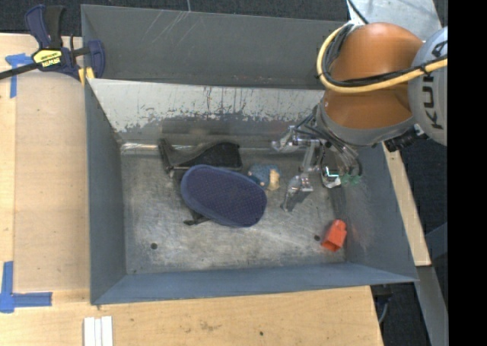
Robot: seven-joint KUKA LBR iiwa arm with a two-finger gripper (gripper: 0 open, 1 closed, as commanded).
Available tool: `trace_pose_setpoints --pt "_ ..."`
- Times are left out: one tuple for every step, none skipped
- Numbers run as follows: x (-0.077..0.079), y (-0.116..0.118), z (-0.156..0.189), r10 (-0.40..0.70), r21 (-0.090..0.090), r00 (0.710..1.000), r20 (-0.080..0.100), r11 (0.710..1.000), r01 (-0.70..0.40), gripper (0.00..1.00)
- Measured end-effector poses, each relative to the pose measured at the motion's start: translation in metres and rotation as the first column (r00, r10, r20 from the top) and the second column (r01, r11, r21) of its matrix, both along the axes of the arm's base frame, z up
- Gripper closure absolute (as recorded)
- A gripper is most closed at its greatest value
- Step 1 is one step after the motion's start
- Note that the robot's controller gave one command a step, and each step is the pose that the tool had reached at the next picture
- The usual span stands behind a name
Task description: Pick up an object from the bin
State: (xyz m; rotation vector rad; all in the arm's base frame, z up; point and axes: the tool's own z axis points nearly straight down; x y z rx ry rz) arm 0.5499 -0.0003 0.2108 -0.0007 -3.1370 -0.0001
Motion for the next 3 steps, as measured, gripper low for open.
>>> trace_pose_setpoints --pt "0.02 0.034 -0.107 -0.034 -0.002 0.999 0.004 0.999 0.034 0.0" --pt "0.02 0.034 -0.103 -0.034 -0.001 0.999 0.005 0.999 0.034 1.0" --pt "0.014 0.02 0.012 0.185 -0.002 0.983 0.015 0.983 -0.185 1.0"
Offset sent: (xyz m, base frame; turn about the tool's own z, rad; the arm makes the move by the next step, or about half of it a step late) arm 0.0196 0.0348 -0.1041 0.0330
